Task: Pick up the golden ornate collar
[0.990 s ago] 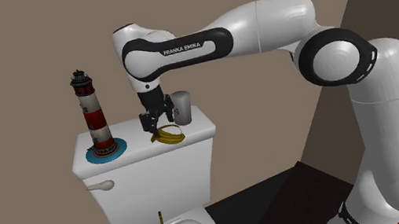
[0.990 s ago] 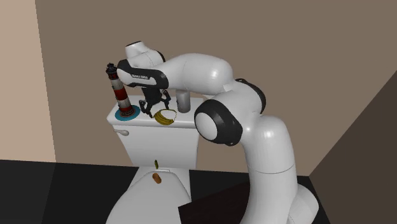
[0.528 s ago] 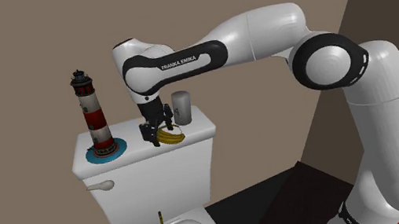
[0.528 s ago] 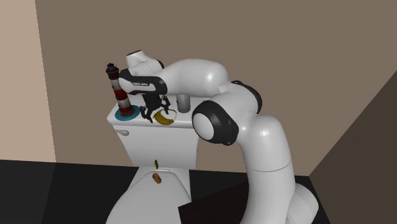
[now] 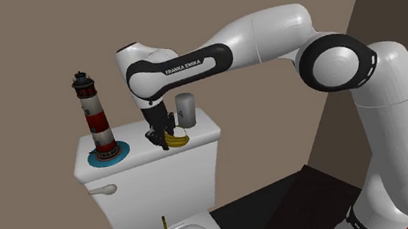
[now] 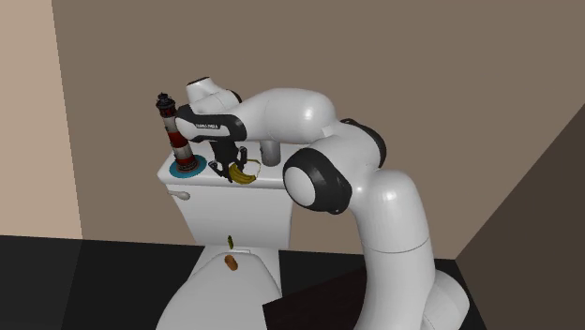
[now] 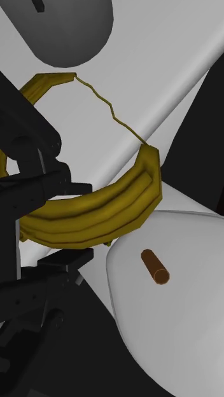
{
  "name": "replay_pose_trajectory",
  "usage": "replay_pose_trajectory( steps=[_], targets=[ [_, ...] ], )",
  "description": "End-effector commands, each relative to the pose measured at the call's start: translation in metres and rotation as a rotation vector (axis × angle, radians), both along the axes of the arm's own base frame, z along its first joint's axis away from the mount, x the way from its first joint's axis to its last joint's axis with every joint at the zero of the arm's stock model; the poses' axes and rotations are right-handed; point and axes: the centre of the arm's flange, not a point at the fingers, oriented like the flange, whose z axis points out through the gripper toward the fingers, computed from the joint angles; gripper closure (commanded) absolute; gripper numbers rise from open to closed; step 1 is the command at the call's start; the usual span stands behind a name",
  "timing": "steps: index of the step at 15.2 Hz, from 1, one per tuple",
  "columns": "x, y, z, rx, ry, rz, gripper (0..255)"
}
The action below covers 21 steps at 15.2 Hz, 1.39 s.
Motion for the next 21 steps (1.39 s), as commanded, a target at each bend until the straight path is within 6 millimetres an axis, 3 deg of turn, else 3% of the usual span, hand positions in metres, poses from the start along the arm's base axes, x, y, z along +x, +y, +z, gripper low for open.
replay_pose_trajectory(
  steps=[1,4,19,21],
  targets=[
    [0.0,0.0,0.0,0.0,0.0,0.0,255],
    [0.001,0.0,0.0,0.0,0.0,0.0,255],
    [0.001,0.0,0.08,0.0,0.0,0.0,255],
    [0.001,0.0,0.08,0.0,0.0,0.0,255]
  ],
)
